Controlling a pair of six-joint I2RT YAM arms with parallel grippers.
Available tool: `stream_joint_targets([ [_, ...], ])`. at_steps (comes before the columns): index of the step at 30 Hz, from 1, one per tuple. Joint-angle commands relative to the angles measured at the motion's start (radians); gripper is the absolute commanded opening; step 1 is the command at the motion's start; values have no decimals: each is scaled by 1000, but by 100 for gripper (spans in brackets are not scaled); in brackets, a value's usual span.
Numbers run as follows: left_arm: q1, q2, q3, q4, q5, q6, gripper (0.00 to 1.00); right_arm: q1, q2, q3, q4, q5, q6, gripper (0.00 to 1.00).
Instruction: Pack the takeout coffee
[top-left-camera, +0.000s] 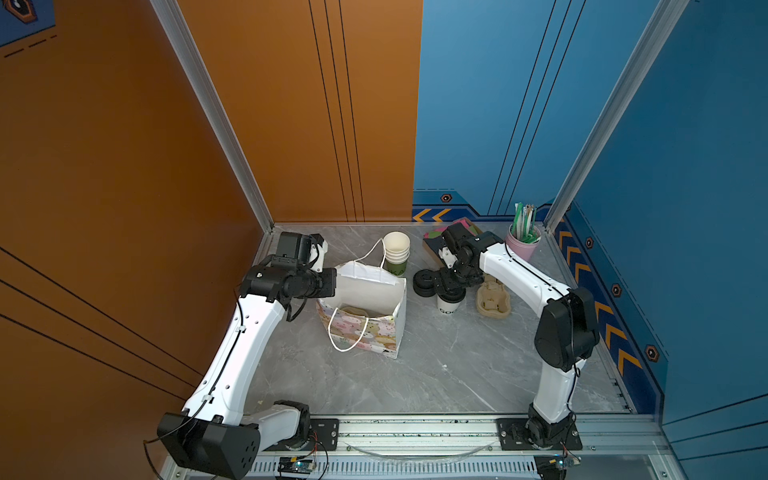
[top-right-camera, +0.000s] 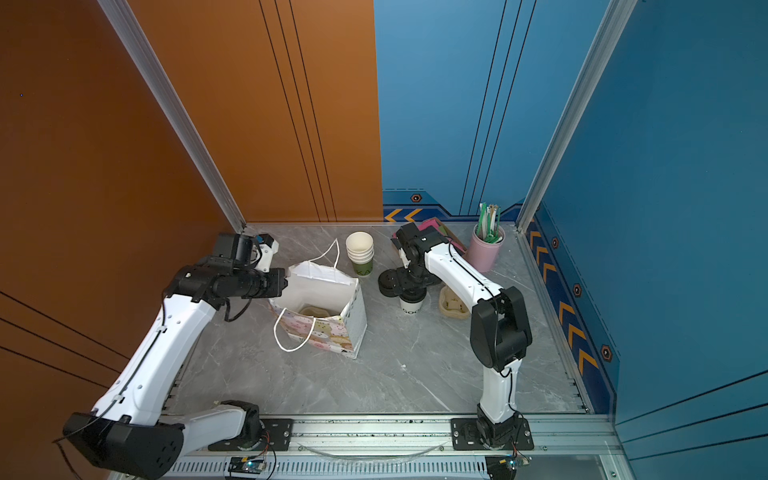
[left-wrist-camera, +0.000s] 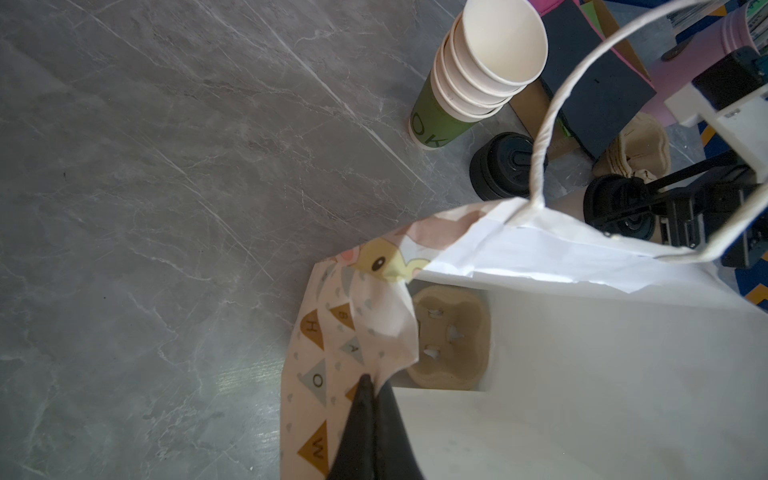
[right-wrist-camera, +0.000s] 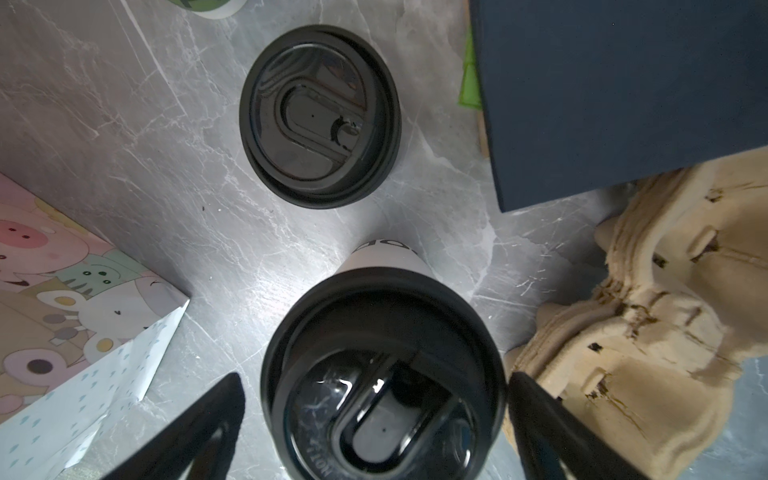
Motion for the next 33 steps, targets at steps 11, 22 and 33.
stream_joint_targets([
  [11, -11, 18, -10, -24, -11, 5, 0, 12, 34, 14, -38, 17, 6, 100],
  [22, -14, 14, -20, -25, -14, 6, 0, 14, 57, 9, -39, 8, 2, 100],
  [33, -14, 14, -21, -25, -15, 6, 0, 14, 79, 5, -39, 1, -2, 100],
])
